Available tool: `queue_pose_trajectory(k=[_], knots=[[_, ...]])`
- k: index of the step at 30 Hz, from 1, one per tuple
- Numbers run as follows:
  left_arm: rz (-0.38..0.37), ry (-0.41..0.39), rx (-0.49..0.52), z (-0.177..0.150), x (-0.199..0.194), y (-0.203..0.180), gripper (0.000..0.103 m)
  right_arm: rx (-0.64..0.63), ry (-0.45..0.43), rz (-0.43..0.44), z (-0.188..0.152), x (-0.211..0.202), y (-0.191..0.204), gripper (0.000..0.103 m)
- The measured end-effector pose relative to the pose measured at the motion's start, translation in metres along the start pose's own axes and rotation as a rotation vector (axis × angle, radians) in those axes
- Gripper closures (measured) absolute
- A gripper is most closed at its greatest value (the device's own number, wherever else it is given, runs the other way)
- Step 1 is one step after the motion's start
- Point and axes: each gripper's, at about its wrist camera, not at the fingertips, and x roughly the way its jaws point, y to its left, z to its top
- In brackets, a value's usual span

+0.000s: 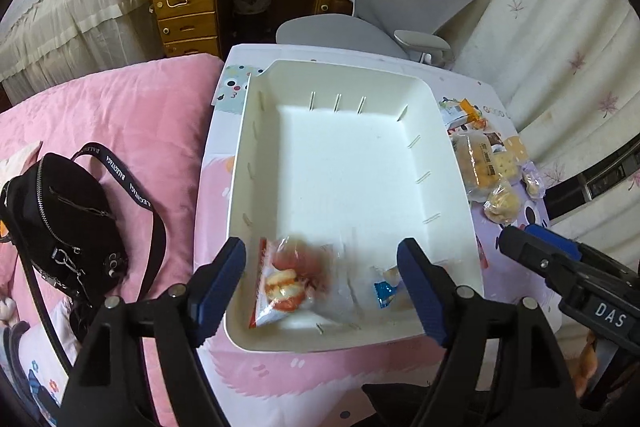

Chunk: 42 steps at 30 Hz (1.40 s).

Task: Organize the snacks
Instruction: 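Lower the nut bag and red-wrapped cake into the white tray and open both grippers, then grasp the puffed snack bag with the left gripper while the right grasps the lavender-wrapped bun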

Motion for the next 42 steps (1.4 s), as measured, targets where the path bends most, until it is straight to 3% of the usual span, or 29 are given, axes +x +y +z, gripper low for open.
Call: queue_pose_trajectory(k=[13, 27, 42], knots=[[-0.03, -0.012, 0.057, -0.004, -0.004, -0.059, 0.02, 0.045, 0.014, -0.03, -0.017, -0.019, -0.044, 0.042], [-0.073, -0.006, 0.099, -0.012, 0.0, -0.183, 0.019, 0.102, 0.064, -0.084, -0.024, -0.053, -0.159, 0.042], [-0.071, 0.063, -0.018, -0.024, 0.042, -0.275, 0.018, -0.012, 0.115, -0.105, -0.004, -0.06, -0.262, 0.042]])
